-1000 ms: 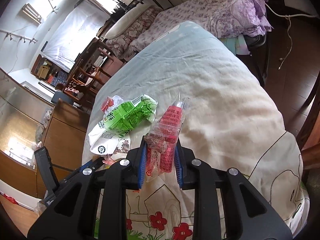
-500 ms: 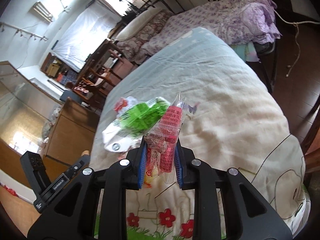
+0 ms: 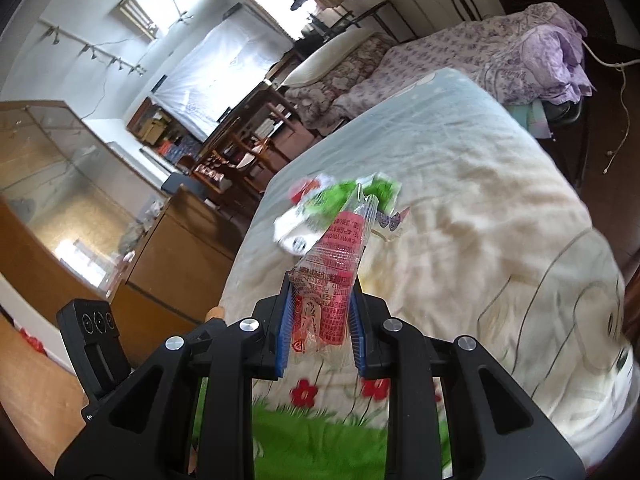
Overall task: Collect trash
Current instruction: 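Carry the snack bag and ball to the wastebasket and open both tools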
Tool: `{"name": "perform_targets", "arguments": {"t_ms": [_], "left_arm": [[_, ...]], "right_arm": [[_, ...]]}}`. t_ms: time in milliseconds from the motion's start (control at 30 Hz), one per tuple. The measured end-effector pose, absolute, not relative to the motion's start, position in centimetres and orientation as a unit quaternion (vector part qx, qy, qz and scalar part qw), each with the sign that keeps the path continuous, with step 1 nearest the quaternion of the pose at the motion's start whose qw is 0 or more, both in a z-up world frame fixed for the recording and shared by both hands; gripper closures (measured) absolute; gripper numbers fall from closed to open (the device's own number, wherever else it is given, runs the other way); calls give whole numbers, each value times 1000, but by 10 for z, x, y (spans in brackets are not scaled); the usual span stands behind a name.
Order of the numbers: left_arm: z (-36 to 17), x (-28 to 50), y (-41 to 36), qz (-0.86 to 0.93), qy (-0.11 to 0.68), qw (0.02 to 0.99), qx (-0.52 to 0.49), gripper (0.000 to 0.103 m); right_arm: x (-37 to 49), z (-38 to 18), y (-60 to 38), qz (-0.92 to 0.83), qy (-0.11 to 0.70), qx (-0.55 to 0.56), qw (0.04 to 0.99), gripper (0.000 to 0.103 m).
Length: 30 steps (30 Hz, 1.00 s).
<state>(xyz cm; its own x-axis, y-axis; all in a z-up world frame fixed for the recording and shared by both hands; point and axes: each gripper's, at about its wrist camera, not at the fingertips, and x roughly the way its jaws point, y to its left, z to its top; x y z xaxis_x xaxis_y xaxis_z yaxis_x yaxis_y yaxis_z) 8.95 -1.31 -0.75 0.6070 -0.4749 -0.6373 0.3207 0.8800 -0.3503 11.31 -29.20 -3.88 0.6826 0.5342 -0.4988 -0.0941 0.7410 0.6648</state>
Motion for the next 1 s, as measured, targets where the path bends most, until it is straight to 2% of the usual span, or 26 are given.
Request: {"name": "perform_targets", "arguments": {"t_ms": [367,1000], "left_arm": [[13,27,-3,-219,365,900,-89,73],[83,-63,78,-181,287,933,-119,73]], "right_arm": [[60,-38,-265,197,354,263,876,76],[-18,54,-227,285,282,239,884,76]]}}
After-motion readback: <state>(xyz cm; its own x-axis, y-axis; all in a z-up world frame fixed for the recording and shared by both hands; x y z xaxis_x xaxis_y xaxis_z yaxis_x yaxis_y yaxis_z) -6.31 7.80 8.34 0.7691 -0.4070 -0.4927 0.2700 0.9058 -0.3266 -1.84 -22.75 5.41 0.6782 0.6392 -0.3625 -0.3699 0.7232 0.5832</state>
